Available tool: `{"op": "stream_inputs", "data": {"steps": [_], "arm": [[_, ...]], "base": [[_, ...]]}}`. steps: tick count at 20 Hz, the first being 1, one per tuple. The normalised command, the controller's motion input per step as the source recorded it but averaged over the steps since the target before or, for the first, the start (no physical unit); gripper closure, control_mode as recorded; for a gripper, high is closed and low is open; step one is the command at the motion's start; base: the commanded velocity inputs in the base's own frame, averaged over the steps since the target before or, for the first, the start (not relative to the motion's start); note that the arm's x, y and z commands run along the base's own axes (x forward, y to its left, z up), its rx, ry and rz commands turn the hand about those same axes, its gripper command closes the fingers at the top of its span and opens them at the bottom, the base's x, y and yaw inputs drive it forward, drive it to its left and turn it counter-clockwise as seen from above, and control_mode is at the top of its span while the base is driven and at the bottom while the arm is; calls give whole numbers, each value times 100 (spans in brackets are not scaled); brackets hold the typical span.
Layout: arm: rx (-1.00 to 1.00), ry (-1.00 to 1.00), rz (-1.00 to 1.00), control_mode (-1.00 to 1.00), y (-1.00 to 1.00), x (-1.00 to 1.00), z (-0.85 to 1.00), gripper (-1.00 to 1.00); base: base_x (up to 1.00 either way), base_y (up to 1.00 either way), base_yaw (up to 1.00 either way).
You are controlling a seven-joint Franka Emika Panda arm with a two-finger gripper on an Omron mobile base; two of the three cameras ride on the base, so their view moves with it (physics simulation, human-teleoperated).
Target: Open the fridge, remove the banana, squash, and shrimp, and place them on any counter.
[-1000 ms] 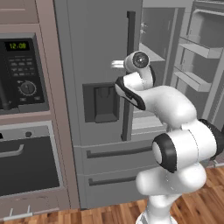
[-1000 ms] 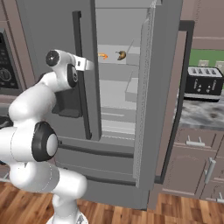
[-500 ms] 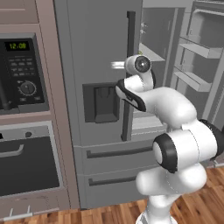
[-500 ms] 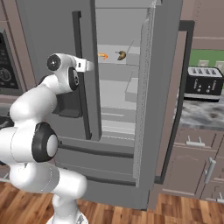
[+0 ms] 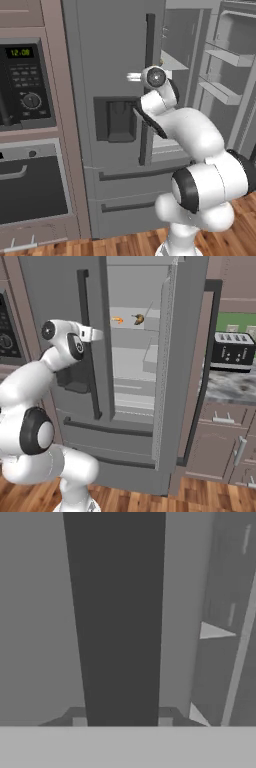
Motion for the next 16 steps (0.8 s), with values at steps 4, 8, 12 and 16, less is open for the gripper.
{"op": "stream_inputs", "data": {"steps": [4, 8, 12, 16], "arm": [[2, 0, -41, -100, 61, -92, 0, 100], [0, 0, -46, -100, 91, -100, -1, 100], [0, 2, -42, -100, 92, -91, -7, 100], [0, 0, -38, -100, 68, -68, -11, 100]], "base": [[0, 0, 0], [0, 0, 0], [0, 0, 0], [0, 0, 0]]}}
